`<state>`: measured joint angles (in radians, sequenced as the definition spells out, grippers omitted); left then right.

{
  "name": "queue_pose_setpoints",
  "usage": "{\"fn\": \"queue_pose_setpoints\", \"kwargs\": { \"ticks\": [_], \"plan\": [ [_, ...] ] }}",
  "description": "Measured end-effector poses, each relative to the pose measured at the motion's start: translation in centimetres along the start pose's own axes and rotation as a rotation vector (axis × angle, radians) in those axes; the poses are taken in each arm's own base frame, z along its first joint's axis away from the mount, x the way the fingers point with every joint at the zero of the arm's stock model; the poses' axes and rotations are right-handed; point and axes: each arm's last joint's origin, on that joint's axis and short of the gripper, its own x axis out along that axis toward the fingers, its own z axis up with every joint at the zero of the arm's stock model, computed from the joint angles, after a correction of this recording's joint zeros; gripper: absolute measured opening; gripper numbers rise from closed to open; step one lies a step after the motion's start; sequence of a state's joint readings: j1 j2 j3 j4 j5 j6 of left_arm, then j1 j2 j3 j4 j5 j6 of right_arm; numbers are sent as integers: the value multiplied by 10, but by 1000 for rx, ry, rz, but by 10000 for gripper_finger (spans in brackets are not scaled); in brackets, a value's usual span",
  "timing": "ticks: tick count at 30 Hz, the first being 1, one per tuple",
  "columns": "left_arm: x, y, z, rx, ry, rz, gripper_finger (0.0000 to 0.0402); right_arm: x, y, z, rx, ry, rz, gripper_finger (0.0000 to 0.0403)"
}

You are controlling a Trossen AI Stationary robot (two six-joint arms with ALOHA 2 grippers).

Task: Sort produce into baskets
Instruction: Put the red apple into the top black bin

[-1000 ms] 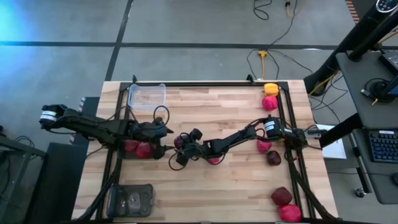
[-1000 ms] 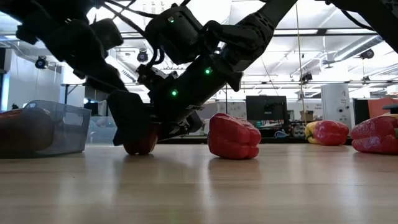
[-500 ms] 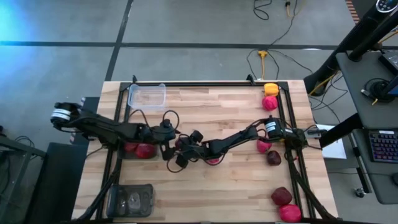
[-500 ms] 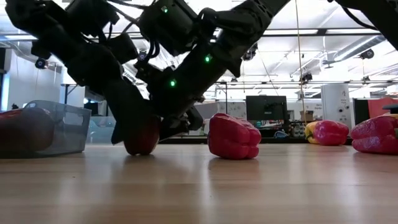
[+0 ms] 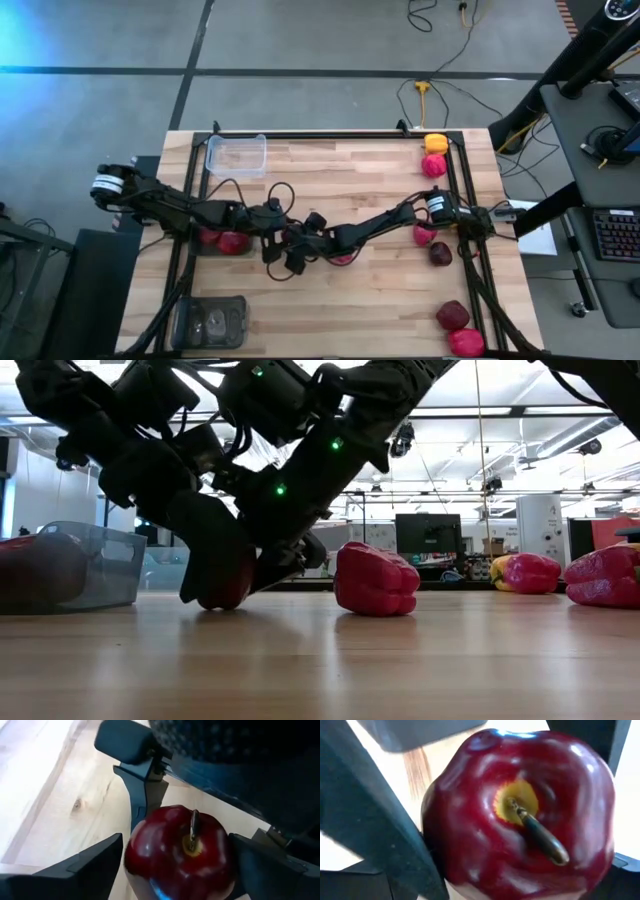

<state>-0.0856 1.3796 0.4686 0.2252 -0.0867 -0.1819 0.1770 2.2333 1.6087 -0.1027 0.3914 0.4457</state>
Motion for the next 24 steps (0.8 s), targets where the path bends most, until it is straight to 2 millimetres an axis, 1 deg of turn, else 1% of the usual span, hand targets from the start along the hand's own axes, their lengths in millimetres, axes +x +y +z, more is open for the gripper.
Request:
{"fn": "queue_pose_setpoints", "kwargs": {
  "ticks": [6,8,10,13,16,19,22,24],
  "plan": [
    [-3,0,0,-8,21,3,287,-11,6,13,-41,85,-23,373],
    [-8,0,1,-13,39,10,280,-22,9,21,-66,122,-31,373],
    [-19,-2,4,-10,52,25,280,-38,13,31,-94,151,-30,373],
    [-43,-5,21,-48,14,33,280,-63,18,45,-141,206,-45,373],
    [-70,-8,28,-64,58,59,279,-86,23,60,-199,227,-45,373],
    [-101,-11,34,-94,121,116,279,-110,25,83,-219,188,-33,373],
    [-128,-10,29,-121,218,222,278,-129,24,102,-194,114,-28,373],
    [-141,-8,26,-167,210,302,278,-134,24,109,-195,78,-52,373]
  ]
}}
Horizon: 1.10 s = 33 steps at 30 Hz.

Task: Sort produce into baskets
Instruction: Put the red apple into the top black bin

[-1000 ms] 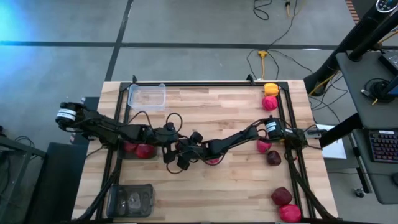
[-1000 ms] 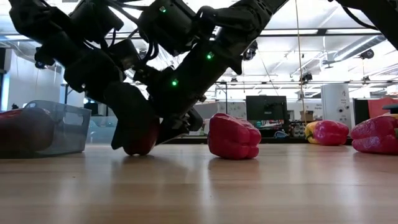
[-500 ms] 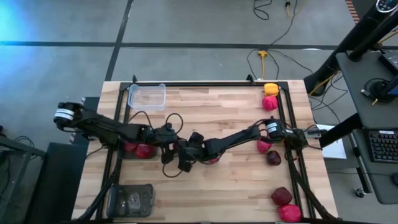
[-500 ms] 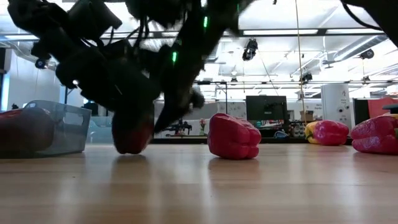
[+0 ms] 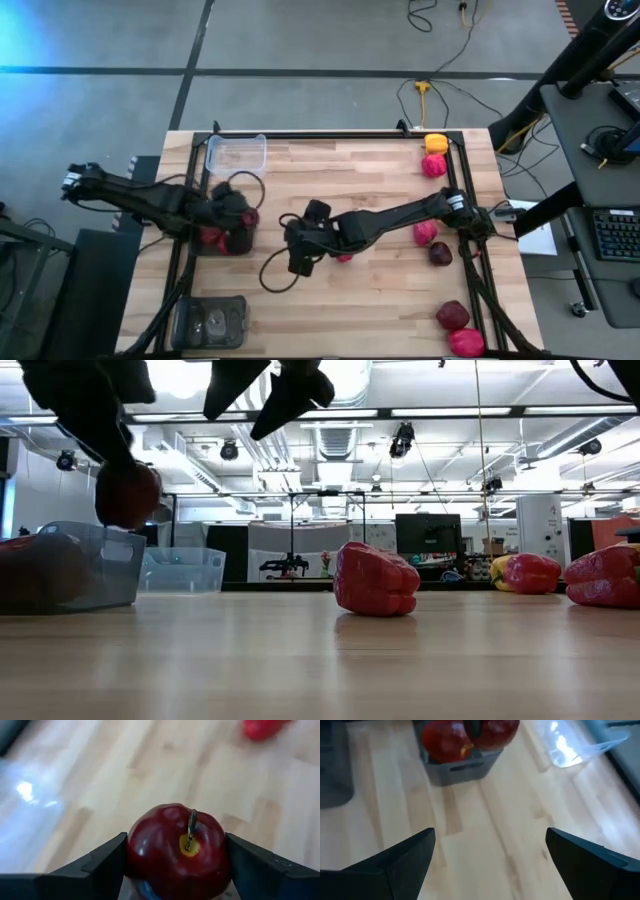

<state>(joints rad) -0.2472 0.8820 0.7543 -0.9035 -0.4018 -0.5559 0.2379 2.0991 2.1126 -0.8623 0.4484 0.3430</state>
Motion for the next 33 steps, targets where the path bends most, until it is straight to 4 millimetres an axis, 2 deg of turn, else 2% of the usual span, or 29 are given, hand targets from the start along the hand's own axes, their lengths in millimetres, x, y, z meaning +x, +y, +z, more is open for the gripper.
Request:
{"fn": "queue_pose_setpoints", "kwargs": {
  "ticks": [4,13,20,26,29,33],
  "plan": [
    [-8,8,-10,-110,-64,10,282,-2,-2,4,5,-22,-26,373],
    [8,17,-39,-287,-16,-13,289,-8,11,-1,35,-21,2,373],
    [14,17,-44,-302,7,-12,338,-14,21,-7,63,1,17,373],
    [-7,19,-32,-289,12,-40,376,-20,22,-22,77,123,-19,373],
    [-18,24,-30,-307,49,-8,377,-28,20,-30,111,207,-29,373],
    [-22,28,-34,-302,101,40,370,-49,17,-38,163,276,-72,373]
  ]
}}
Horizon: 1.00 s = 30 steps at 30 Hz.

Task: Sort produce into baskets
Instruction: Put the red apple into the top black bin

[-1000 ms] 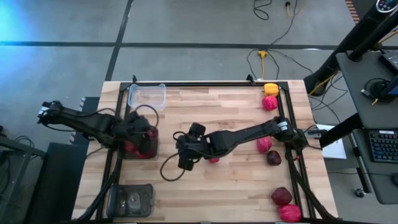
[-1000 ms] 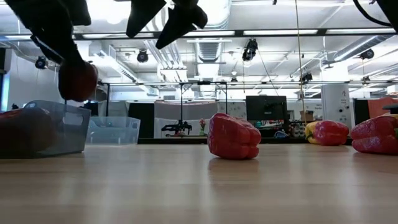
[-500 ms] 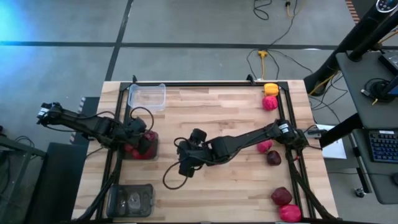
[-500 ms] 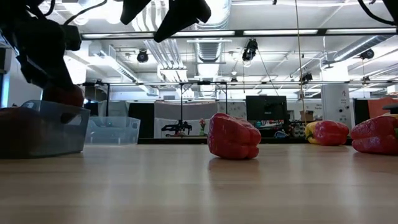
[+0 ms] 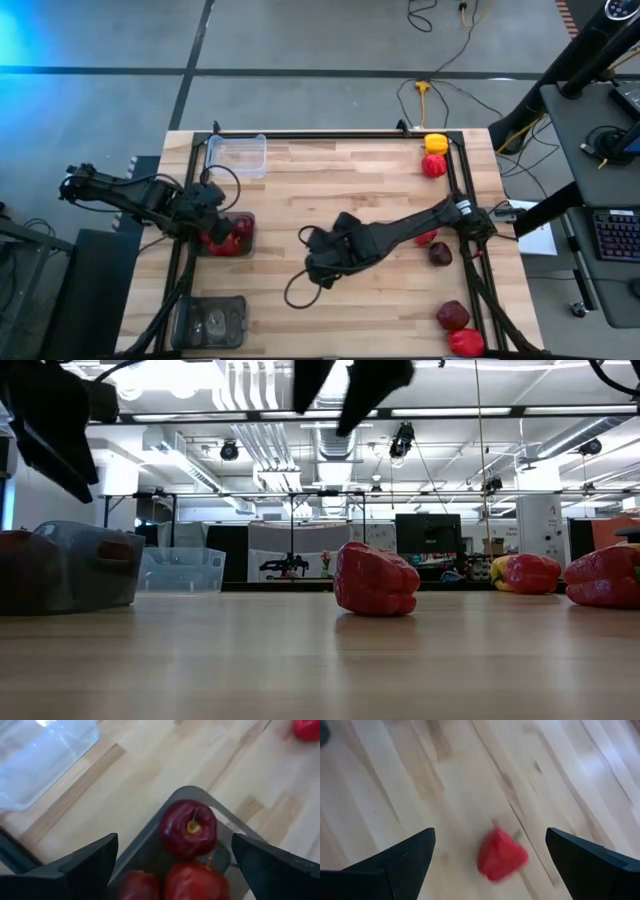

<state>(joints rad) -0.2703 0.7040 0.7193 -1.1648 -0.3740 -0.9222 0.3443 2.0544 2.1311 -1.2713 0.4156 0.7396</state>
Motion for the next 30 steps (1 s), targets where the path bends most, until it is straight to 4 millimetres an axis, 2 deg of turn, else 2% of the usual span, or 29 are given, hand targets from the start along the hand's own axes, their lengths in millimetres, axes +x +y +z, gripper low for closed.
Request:
{"fn": "queue_pose_setpoints", "kwargs": {
  "ticks": [7,9,12,16,26,30],
  "plan": [
    [1,-11,2,-3,-30,-144,358,-32,-10,-35,150,146,-162,373],
    [-1,-18,6,6,-78,-216,357,-35,-12,-40,209,163,-136,373],
    [-5,-29,11,19,-147,-317,357,-35,-18,-49,342,243,-146,373],
    [-7,-36,9,39,-147,-362,357,-30,-32,-69,495,316,-218,373],
    [19,-43,-19,0,-7,-312,357,-35,-102,-150,809,554,-412,373],
    [22,-45,-25,-15,44,-317,357,-29,-126,-178,908,596,-445,373]
  ]
}}
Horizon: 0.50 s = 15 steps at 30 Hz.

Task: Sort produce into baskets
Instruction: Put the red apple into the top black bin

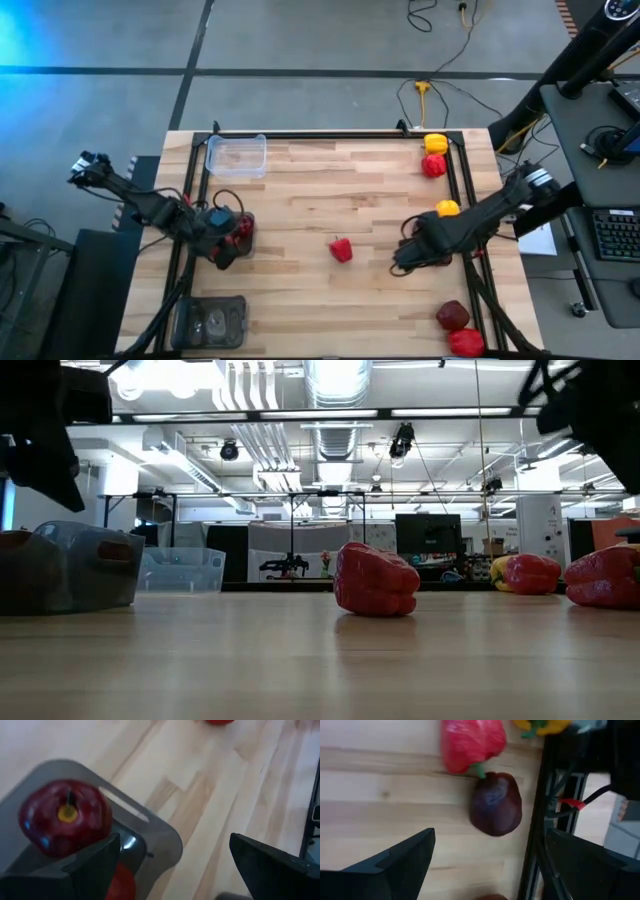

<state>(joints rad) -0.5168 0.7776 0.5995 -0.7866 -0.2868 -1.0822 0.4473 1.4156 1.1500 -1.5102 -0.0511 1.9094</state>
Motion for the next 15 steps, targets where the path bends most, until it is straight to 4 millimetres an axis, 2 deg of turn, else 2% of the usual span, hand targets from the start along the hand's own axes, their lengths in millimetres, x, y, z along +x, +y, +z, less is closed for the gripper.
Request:
{"fn": "queue_pose_setpoints", "kwargs": {
  "ticks": [3,10,15],
  "plan": [
    [2,0,-4,11,42,18,357,20,-9,4,49,20,26,373],
    [3,11,-14,-5,154,153,357,70,-11,7,142,46,30,373],
    [2,15,-18,-16,218,185,357,88,-9,7,173,47,11,373]
  ]
}}
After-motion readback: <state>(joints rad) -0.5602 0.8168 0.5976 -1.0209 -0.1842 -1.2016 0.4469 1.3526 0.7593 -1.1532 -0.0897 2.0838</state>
